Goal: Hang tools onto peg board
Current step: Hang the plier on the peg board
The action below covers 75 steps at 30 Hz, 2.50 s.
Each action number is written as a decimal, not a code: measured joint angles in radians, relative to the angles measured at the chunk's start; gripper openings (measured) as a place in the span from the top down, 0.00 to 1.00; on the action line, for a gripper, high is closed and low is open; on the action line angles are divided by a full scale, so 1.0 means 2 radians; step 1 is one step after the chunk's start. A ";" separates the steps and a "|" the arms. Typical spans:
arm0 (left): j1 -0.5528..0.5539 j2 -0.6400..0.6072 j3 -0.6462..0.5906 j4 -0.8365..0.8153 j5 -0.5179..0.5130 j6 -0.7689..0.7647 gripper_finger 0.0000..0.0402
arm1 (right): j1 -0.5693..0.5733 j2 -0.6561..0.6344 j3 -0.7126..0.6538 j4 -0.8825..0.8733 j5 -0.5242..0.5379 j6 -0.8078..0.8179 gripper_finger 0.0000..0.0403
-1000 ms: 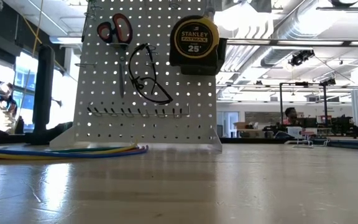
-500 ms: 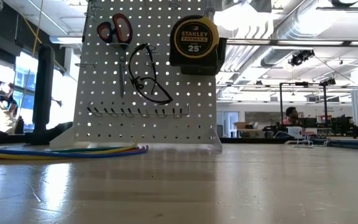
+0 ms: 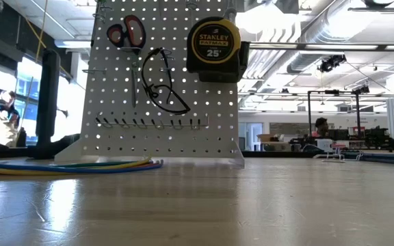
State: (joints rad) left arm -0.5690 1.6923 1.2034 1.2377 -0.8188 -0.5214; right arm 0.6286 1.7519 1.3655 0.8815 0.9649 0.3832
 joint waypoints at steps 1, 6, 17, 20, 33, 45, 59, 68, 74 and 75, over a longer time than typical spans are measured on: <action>0.000 0.000 0.000 0.001 -0.001 -0.001 0.94 | -0.004 0.000 0.000 0.002 -0.010 0.000 0.51; 0.000 -0.001 0.000 0.002 -0.001 0.000 0.94 | -0.017 0.000 0.000 0.015 -0.029 -0.001 0.51; 0.003 -0.001 0.001 -0.005 0.007 0.004 0.94 | -0.018 0.000 0.000 0.073 -0.024 -0.061 0.51; 0.006 -0.001 0.001 -0.006 0.006 0.003 0.94 | -0.019 0.000 0.000 0.071 -0.014 -0.060 0.56; 0.008 -0.002 0.001 -0.048 0.008 -0.058 0.94 | -0.024 0.000 0.000 0.066 -0.013 -0.089 0.83; 0.007 0.001 -0.001 -0.054 0.009 0.003 0.69 | -0.011 0.000 0.000 0.067 0.021 -0.089 0.83; 0.005 0.000 -0.001 -0.047 0.015 0.019 0.58 | 0.016 -0.002 0.001 0.070 0.078 -0.116 0.84; -0.002 -0.044 0.000 -0.067 0.030 0.084 0.58 | 0.026 -0.021 0.001 0.096 0.062 -0.169 0.84; -0.008 -0.047 -0.001 -0.126 0.022 0.083 0.58 | 0.026 -0.035 0.001 0.096 0.014 -0.180 0.84; -0.009 -0.048 -0.001 -0.132 0.020 0.079 0.58 | 0.027 -0.036 0.001 0.093 0.013 -0.181 0.84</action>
State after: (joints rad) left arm -0.5863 1.5959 1.2018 0.9730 -0.7793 -0.3634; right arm 0.6832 1.6801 1.3670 1.0667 0.9901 0.0216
